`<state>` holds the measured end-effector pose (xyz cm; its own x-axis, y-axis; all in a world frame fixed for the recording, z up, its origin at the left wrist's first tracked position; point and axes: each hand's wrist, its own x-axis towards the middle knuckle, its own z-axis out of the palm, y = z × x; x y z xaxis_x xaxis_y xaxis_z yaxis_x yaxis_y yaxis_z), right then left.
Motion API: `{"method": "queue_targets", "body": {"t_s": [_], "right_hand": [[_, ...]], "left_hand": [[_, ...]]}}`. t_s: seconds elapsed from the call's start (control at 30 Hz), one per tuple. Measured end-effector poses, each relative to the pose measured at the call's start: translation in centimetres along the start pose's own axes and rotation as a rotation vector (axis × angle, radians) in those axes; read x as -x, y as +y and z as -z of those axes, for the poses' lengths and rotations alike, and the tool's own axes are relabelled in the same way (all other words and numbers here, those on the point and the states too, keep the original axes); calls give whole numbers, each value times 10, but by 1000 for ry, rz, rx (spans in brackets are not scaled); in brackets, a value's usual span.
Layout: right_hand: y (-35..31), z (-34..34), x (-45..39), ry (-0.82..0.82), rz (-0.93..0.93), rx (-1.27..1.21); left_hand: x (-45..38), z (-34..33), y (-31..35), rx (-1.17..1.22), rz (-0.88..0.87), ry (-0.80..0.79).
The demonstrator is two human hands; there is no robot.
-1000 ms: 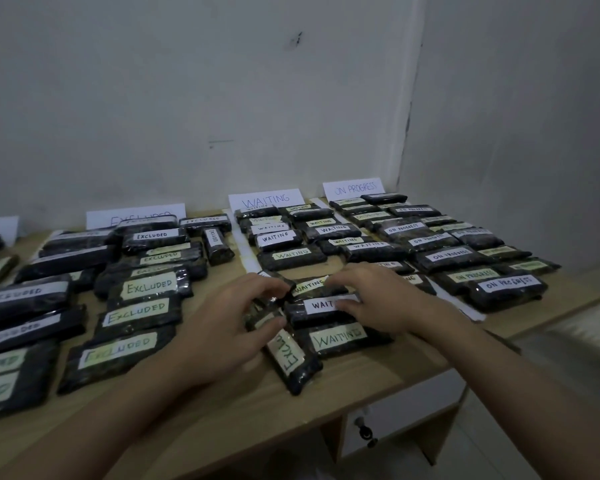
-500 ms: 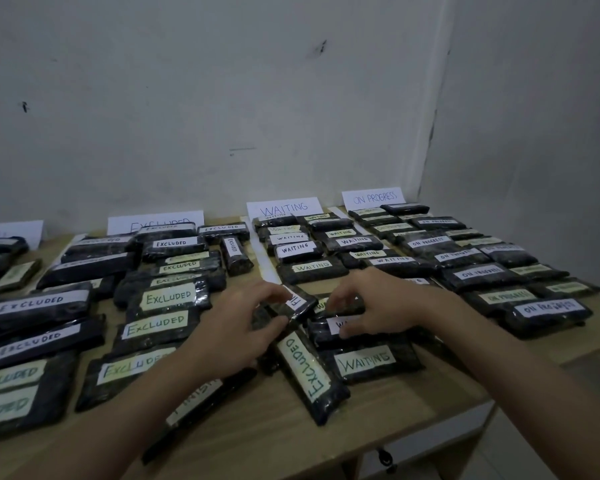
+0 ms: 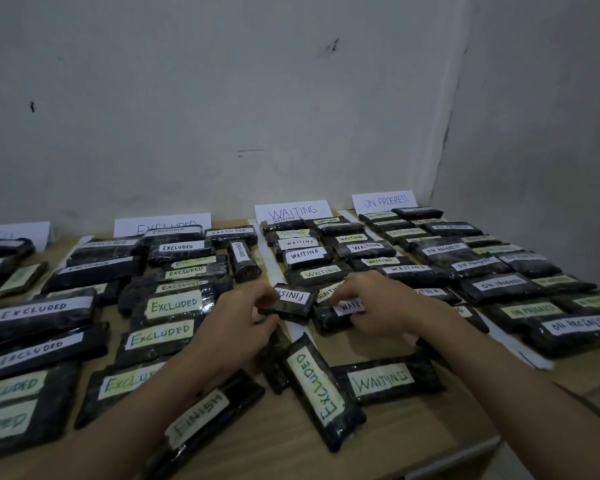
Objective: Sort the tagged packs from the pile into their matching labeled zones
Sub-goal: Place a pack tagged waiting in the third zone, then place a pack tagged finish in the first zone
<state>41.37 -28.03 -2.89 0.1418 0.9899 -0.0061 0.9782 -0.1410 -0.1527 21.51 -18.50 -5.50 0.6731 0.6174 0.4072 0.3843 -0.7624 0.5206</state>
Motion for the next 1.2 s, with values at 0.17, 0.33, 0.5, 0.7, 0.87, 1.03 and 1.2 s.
{"method": "queue_targets", "body": {"t_s": [0.17, 0.33, 0.5, 0.7, 0.87, 1.03, 1.2], "right_hand": [[-19, 0, -24, 119, 8, -40], [-44, -6, -57, 90, -34, -57], [-55, 1, -74, 42, -135, -348], [-58, 14, -61, 125, -223, -999], [-66, -1, -47, 102, -186, -1308], [-79, -2, -39, 63, -166, -1370], [-115, 9, -39, 299, 14, -716]], "left_hand": [[-2, 2, -12, -9, 74, 8], [0, 4, -16, -11, 90, 15], [1, 12, -24, 8, 145, 23], [-2, 17, -24, 273, 273, 99], [-8, 23, -18, 613, 384, 233], [-1, 36, -16, 727, 373, 302], [21, 63, -31, 662, 316, 324]]}}
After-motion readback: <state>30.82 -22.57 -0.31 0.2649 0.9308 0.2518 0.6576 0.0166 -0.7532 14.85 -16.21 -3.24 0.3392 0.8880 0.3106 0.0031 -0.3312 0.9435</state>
